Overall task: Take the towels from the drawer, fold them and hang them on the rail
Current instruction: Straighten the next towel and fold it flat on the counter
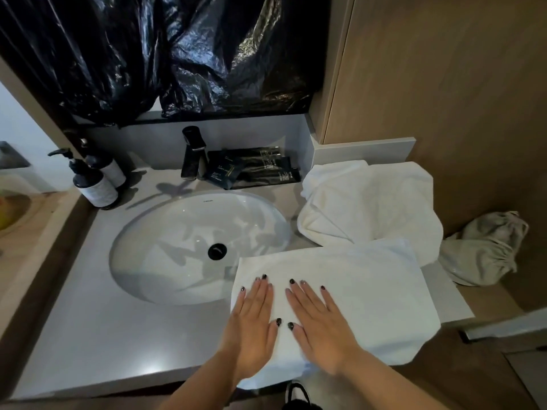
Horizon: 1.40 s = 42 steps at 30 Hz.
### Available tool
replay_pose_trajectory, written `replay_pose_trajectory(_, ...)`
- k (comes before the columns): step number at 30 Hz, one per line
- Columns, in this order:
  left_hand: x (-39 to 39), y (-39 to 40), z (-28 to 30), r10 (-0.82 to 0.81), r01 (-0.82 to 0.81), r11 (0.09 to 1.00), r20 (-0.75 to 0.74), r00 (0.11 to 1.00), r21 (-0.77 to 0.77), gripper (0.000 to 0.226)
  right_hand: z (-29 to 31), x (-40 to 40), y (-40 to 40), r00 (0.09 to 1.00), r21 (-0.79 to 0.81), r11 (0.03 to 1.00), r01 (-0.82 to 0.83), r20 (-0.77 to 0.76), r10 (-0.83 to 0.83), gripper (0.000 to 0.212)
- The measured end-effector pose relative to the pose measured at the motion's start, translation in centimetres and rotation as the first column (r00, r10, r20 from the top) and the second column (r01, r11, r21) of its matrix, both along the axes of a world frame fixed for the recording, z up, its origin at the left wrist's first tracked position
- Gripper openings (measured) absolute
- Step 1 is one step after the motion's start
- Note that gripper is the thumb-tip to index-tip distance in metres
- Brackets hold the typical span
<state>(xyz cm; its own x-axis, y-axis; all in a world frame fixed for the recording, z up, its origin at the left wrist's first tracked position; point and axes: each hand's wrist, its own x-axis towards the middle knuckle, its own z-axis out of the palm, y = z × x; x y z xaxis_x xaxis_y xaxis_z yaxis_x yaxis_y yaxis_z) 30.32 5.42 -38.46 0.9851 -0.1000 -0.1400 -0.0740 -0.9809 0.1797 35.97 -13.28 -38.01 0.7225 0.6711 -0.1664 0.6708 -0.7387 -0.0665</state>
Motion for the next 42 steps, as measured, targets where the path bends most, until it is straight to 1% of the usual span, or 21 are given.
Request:
replay_pose_trajectory(3, 0.1, 0.2, -0.9, 0.027, -0.029, 0.998, -0.029, 0.999, -0.060, 0.067, -0.3, 0.3, -0.5, 1.000, 0.013, 1.000, -0.005, -0.030, 0.005, 0.060)
replay_pose_trajectory(6, 0.2, 0.5, -1.1, 0.009, -0.011, 0.997, -0.023, 1.000, -0.073, 0.067, -0.3, 0.8, -1.4, 0.995, 0.007, 0.997, 0.070, -0.076, -0.070, 0.066)
replay_pose_trajectory(8, 0.2, 0.7, -1.1, 0.003, -0.006, 0.996, -0.043, 0.999, -0.085, 0.068, -0.2, 0.9, -1.7, 0.985, -0.048, 0.990, 0.130, -0.111, -0.134, 0.067)
replay_pose_trajectory(10, 0.0, 1.2, -1.6, 0.004, -0.004, 0.997, -0.007, 1.000, -0.078, 0.069, 0.3, 0.3, -1.0, 0.980, -0.093, 0.984, 0.153, -0.113, -0.163, 0.063)
replay_pose_trajectory(11, 0.0, 1.6, -1.9, 0.029, -0.029, 0.994, -0.001, 1.000, -0.109, 0.067, 0.5, -0.3, -0.4, 0.981, -0.086, 0.985, 0.152, -0.110, -0.161, 0.060)
replay_pose_trajectory(13, -0.1, 2.3, -1.7, 0.116, -0.113, 0.959, -0.004, 0.993, -0.260, 0.059, 0.7, -2.1, 1.0, 0.982, 0.006, 0.986, 0.164, -0.094, -0.163, 0.061)
replay_pose_trajectory(15, -0.6, 2.6, -0.6, 0.214, -0.207, 0.879, -0.033, 0.976, -0.430, 0.052, 0.7, -3.9, 1.6, 0.972, 0.043, 0.981, 0.189, -0.149, -0.181, 0.059)
replay_pose_trajectory(17, -1.7, 2.8, 0.5, 0.254, -0.248, 0.817, -0.061, 0.965, -0.520, 0.045, 0.6, -4.7, 1.6, 0.953, -0.009, 0.980, 0.200, -0.233, -0.196, 0.060)
replay_pose_trajectory(19, -3.4, 2.7, 1.2, 0.284, -0.279, 0.754, -0.088, 0.955, -0.595, 0.040, 0.9, -4.5, 1.5, 0.951, -0.032, 0.980, 0.196, -0.238, -0.198, 0.061)
replay_pose_trajectory(20, -4.4, 2.7, 1.4, 0.320, -0.314, 0.696, -0.112, 0.941, -0.646, 0.037, 1.0, -4.3, 1.4, 0.949, -0.033, 0.980, 0.195, -0.245, -0.197, 0.061)
replay_pose_trajectory(21, -5.3, 2.7, 1.4, 0.374, -0.362, 0.608, -0.147, 0.916, -0.707, 0.036, 1.2, -4.1, 1.5, 0.943, -0.033, 0.980, 0.198, -0.266, -0.199, 0.062)
replay_pose_trajectory(23, -7.2, 2.6, 1.3, 0.488, -0.468, 0.393, -0.251, 0.836, -0.792, 0.037, 1.5, -3.9, 1.7, 0.928, -0.032, 0.978, 0.208, -0.310, -0.208, 0.062)
replay_pose_trajectory(24, -8.0, 2.5, 1.1, 0.531, -0.508, 0.309, -0.297, 0.793, -0.804, 0.037, 1.5, -3.9, 1.7, 0.922, -0.024, 0.976, 0.218, -0.323, -0.214, 0.062)
replay_pose_trajectory(26, -9.3, 2.6, 0.5, 0.591, -0.557, 0.219, -0.345, 0.729, -0.801, 0.037, 1.7, -3.9, 1.8, 0.912, -0.009, 0.971, 0.238, -0.342, -0.227, 0.062)
replay_pose_trajectory(27, -9.7, 2.8, 0.2, 0.605, -0.573, 0.198, -0.360, 0.710, -0.795, 0.038, 1.7, -3.9, 1.8, 0.910, -0.008, 0.970, 0.244, -0.343, -0.232, 0.062)
replay_pose_trajectory(32, -10.5, 2.9, -1.2, 0.655, -0.610, 0.161, -0.378, 0.655, -0.776, 0.034, 1.9, -3.7, 2.2, 0.902, -0.032, 0.964, 0.264, -0.347, -0.259, 0.063)
replay_pose_trajectory(35, -10.8, 2.4, -3.0, 0.696, -0.673, 0.182, -0.390, 0.603, -0.717, 0.025, 2.0, -3.7, 2.3, 0.892, -0.047, 0.961, 0.272, -0.362, -0.270, 0.063)
replay_pose_trajectory(37, -10.9, 1.9, -4.3, 0.649, -0.715, 0.155, -0.476, 0.594, -0.681, 0.019, 2.0, -3.6, 2.3, 0.890, -0.055, 0.960, 0.274, -0.364, -0.275, 0.063)
replay_pose_trajectory(38, -11.0, 1.7, -4.9, 0.602, -0.730, 0.161, -0.520, 0.606, -0.664, 0.019, 2.1, -3.5, 2.3, 0.890, -0.059, 0.960, 0.273, -0.364, -0.275, 0.063)
replay_pose_trajectory(40, -10.9, 1.2, -5.8, 0.523, -0.737, 0.216, -0.562, 0.641, -0.640, 0.025, 2.1, -3.4, 2.3, 0.889, -0.070, 0.961, 0.267, -0.367, -0.273, 0.063)
replay_pose_trajectory(42, -10.6, 0.8, -6.2, 0.495, -0.740, 0.223, -0.580, 0.647, -0.635, 0.025, 2.1, -3.3, 2.3, 0.887, -0.080, 0.961, 0.264, -0.370, -0.275, 0.063)
